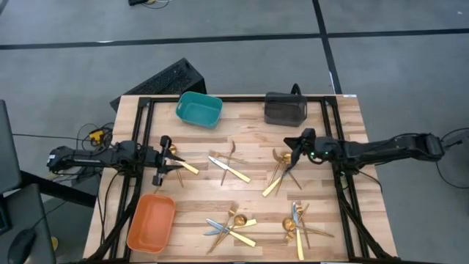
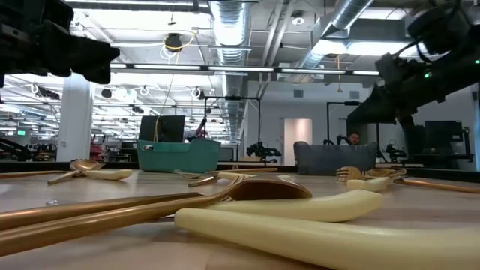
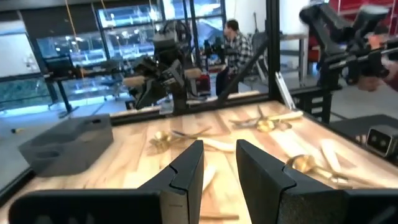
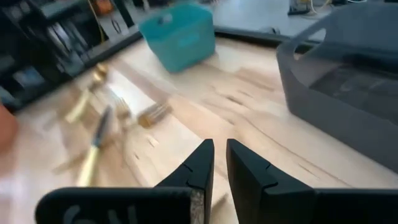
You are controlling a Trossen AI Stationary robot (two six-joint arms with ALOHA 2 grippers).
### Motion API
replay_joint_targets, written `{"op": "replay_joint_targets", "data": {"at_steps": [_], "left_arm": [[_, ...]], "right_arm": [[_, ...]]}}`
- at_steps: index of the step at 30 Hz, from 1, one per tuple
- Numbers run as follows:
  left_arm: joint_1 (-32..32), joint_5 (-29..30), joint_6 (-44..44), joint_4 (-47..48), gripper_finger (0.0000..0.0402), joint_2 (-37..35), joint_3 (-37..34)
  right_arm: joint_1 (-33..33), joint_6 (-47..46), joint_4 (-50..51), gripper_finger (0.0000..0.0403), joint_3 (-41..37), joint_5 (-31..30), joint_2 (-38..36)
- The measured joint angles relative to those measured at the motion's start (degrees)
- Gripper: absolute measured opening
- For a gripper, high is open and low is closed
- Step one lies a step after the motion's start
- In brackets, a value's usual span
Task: Sort silverware by color (type)
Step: Put the gold fork into the black bin
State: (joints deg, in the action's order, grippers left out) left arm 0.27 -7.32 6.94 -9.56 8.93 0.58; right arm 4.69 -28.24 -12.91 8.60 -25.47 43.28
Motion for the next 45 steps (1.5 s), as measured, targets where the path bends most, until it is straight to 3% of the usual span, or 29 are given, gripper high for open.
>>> {"op": "replay_joint_targets", "data": {"at_steps": [5,14,20,24,30,37,45], "left_arm": [[0.02,2.1,4.56,-0.44,0.0087,2.75,0.0],[0.02,6.45,3.17,-0.83,0.0087,4.76,-0.07],[0.02,17.67,0.87,0.29,0.0087,4.96,-0.11],[0.02,24.36,1.31,1.13,0.0087,4.96,-0.11],[0.02,26.74,2.46,1.07,0.0087,4.96,-0.15],[0.04,40.68,-2.93,4.78,0.0087,4.97,-0.16],[0.04,40.56,-5.61,4.67,0.0087,5.64,-0.11]], "right_arm": [[0.3,10.04,-0.48,0.0073,2.33,0.02,5.57],[2.66,3.6,-3.81,0.0073,5.53,0.01,12.76],[6.46,-0.26,-1.55,0.0073,9.54,5.57,18.31],[7.96,1.54,5.06,0.0076,13.99,6.47,22.18],[8.34,3.02,16.4,0.0119,21.33,7.86,28.94],[8.77,-0.5,26.57,0.0194,26.64,12.19,37.35],[8.55,-0.89,28.44,0.0194,28.47,16.42,42.09]]}}
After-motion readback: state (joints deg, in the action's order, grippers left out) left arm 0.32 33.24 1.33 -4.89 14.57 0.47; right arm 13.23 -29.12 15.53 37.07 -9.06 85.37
